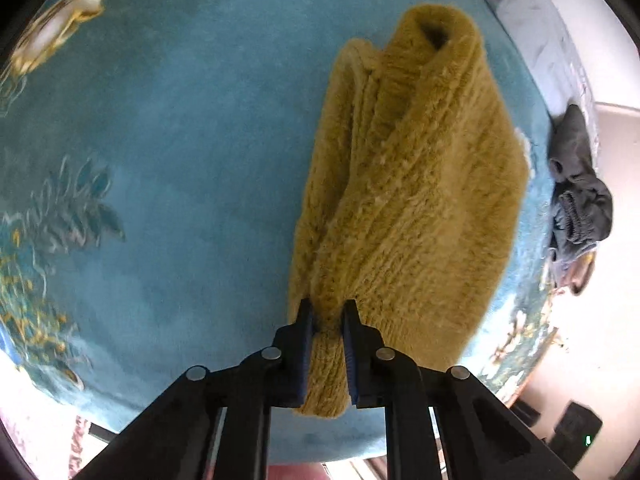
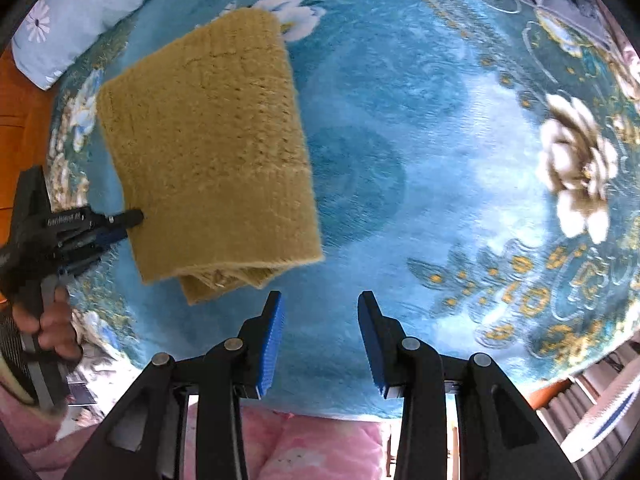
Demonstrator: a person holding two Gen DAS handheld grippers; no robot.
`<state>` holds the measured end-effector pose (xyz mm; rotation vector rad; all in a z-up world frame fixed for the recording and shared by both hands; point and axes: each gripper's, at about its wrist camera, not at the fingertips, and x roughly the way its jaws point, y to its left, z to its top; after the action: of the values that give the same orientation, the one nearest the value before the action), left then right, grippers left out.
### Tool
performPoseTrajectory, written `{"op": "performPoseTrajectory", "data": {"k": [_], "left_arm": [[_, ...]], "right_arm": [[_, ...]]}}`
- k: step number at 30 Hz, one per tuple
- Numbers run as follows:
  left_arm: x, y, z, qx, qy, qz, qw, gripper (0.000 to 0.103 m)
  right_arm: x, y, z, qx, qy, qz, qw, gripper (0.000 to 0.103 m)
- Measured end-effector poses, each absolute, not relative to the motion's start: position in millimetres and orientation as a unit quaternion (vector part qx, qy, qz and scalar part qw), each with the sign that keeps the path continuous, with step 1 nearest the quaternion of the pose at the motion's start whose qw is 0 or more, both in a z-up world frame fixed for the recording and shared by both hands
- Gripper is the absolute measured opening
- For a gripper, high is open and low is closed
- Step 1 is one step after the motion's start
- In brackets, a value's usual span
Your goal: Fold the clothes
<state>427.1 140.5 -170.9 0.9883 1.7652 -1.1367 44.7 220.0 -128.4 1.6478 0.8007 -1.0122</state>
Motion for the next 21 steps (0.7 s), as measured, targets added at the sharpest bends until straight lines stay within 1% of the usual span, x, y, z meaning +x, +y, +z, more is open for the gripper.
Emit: {"op": "performPoseTrajectory", "data": {"k": [2, 3, 5, 6, 7, 9, 12, 13, 16, 18, 19, 20, 21], "left_arm": [[431.8, 151.3, -173.4, 0.402, 0.697, -0.442, 0.396, 0.015], [434.0, 156.6, -177.0, 0.41, 0.697, -0.436, 0.395, 0.015], [438.4, 161.4, -184.3, 0.416, 0.701, -0.424, 0.395, 0.015], [440.3, 161.9, -186.0, 0.415, 0.703, -0.421, 0.394, 0.016], [442.2, 160.8, -185.7, 0.411, 0.708, -0.418, 0.393, 0.018], [448.4, 157.8, -182.1, 0.395, 0.723, -0.412, 0.389, 0.02], [462.5, 154.6, -168.6, 0.376, 0.734, -0.411, 0.389, 0.033], [467.3, 154.0, -163.3, 0.372, 0.733, -0.412, 0.393, 0.035], [487.0, 153.3, -145.4, 0.353, 0.733, -0.411, 0.411, 0.039], [499.8, 152.6, -135.3, 0.34, 0.734, -0.403, 0.428, 0.04], [504.1, 152.1, -131.5, 0.333, 0.735, -0.399, 0.436, 0.04], [508.0, 151.6, -127.8, 0.324, 0.736, -0.396, 0.443, 0.04], [510.9, 151.2, -124.4, 0.315, 0.739, -0.392, 0.449, 0.04]], "right_arm": [[48.4, 216.4, -134.0, 0.691, 0.316, -0.411, 0.504, 0.04], [49.6, 214.5, -138.9, 0.697, 0.309, -0.407, 0.503, 0.043], [50.0, 211.1, -152.7, 0.716, 0.289, -0.4, 0.493, 0.045], [48.8, 209.8, -159.7, 0.725, 0.278, -0.399, 0.487, 0.048], [47.2, 208.4, -167.0, 0.734, 0.267, -0.399, 0.481, 0.055], [43.8, 205.5, -181.3, 0.748, 0.246, -0.399, 0.469, 0.06], [41.0, 199.8, -200.3, 0.765, 0.218, -0.393, 0.461, 0.06], [41.5, 197.8, -205.6, 0.769, 0.211, -0.389, 0.46, 0.06], [46.6, 192.4, -216.3, 0.778, 0.193, -0.379, 0.462, 0.06], [51.7, 190.8, -216.8, 0.78, 0.185, -0.375, 0.465, 0.059], [54.3, 190.0, -216.3, 0.781, 0.185, -0.375, 0.464, 0.05], [56.9, 189.0, -215.4, 0.78, 0.189, -0.376, 0.462, 0.044], [58.8, 187.8, -214.5, 0.78, 0.193, -0.376, 0.461, 0.04]]}}
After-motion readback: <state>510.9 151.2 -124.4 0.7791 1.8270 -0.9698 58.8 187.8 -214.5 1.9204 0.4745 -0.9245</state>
